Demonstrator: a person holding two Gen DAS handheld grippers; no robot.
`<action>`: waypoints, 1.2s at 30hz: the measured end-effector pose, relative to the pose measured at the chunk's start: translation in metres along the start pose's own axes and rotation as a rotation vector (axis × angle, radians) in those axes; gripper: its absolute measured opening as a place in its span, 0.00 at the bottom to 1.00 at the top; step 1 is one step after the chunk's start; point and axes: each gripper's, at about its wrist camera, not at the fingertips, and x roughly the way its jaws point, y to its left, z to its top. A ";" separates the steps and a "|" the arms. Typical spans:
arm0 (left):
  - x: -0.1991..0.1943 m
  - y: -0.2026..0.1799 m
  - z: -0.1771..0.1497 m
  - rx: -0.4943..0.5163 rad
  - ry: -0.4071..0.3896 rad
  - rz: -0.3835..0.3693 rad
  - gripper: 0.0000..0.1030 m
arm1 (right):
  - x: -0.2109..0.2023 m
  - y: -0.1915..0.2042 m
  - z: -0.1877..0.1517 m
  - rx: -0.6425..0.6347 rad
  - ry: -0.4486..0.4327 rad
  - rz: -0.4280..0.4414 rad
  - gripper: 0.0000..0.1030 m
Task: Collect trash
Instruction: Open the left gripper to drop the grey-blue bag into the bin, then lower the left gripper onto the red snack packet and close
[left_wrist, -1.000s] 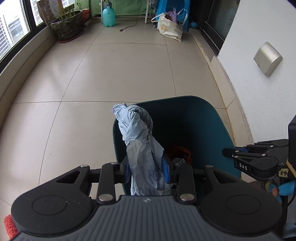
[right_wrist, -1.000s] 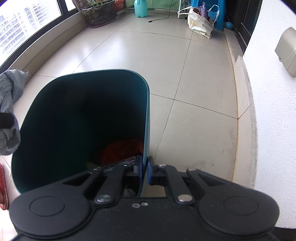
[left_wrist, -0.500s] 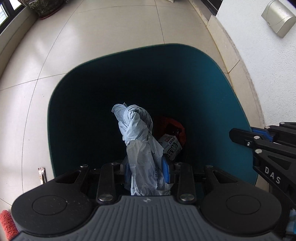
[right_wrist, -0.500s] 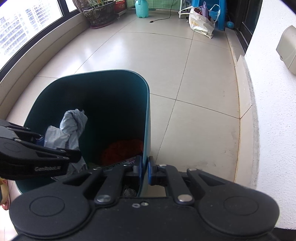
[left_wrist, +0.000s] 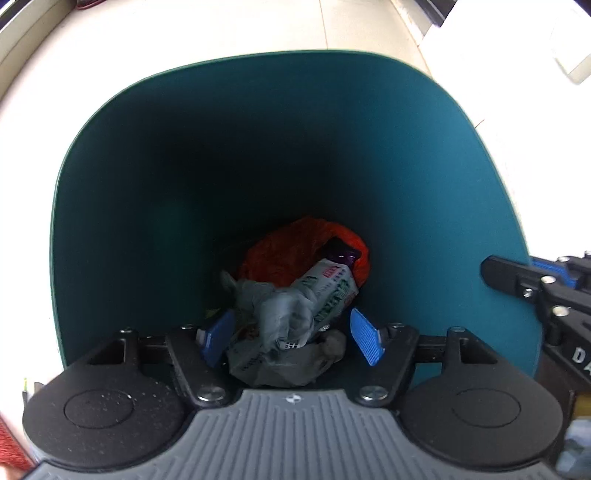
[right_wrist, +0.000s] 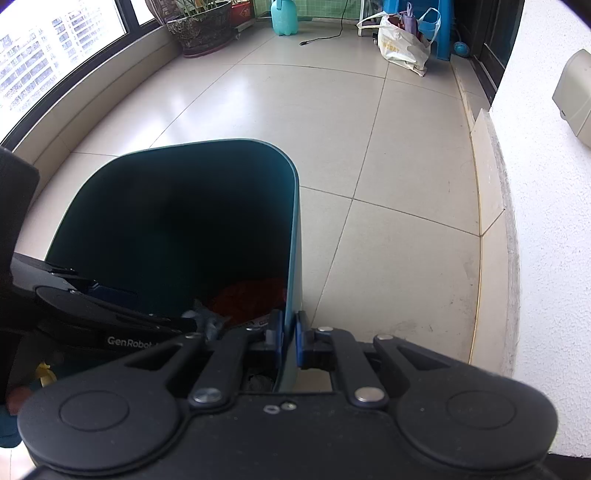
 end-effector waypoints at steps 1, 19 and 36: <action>-0.002 0.001 0.000 -0.005 -0.004 -0.012 0.67 | 0.000 0.000 0.000 0.000 0.000 0.000 0.06; -0.098 0.023 -0.039 0.047 -0.188 -0.067 0.67 | -0.004 0.001 0.000 0.005 -0.012 -0.007 0.06; -0.048 0.171 -0.103 -0.204 -0.120 0.093 0.76 | -0.008 0.006 -0.003 -0.001 -0.020 -0.016 0.06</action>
